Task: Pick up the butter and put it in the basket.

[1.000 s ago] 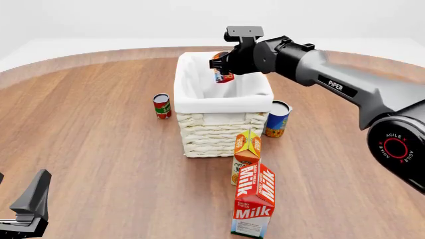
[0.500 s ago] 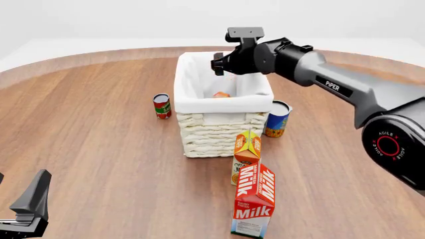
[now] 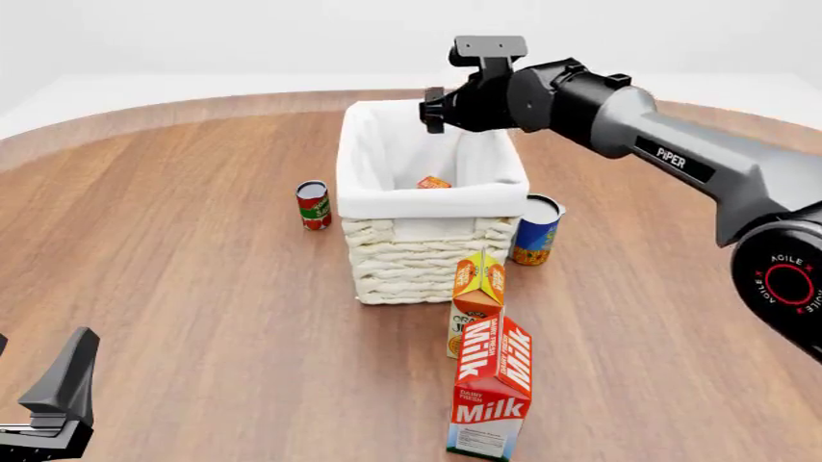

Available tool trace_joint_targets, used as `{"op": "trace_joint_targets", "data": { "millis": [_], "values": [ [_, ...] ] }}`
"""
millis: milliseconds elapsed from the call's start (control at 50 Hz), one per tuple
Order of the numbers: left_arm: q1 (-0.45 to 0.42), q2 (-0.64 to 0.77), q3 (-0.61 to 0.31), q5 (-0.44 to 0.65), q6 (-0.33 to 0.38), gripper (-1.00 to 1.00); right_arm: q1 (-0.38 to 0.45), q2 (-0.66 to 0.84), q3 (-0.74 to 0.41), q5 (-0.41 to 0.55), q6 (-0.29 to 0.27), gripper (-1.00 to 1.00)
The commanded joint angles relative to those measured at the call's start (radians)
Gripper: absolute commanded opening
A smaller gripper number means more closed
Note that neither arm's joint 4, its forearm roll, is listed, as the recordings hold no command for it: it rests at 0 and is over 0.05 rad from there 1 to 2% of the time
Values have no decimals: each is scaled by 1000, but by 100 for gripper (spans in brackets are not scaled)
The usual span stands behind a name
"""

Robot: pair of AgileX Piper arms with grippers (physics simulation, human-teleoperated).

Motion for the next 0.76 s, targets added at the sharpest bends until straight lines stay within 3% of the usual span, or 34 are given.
{"op": "trace_joint_targets", "data": {
  "millis": [20,760],
  "values": [
    [0,0,0,0,0,100,-11,-64,25,18,-20,100],
    [0,0,0,0,0,100,-3,-154,19,59,9,100]
  ]
}}
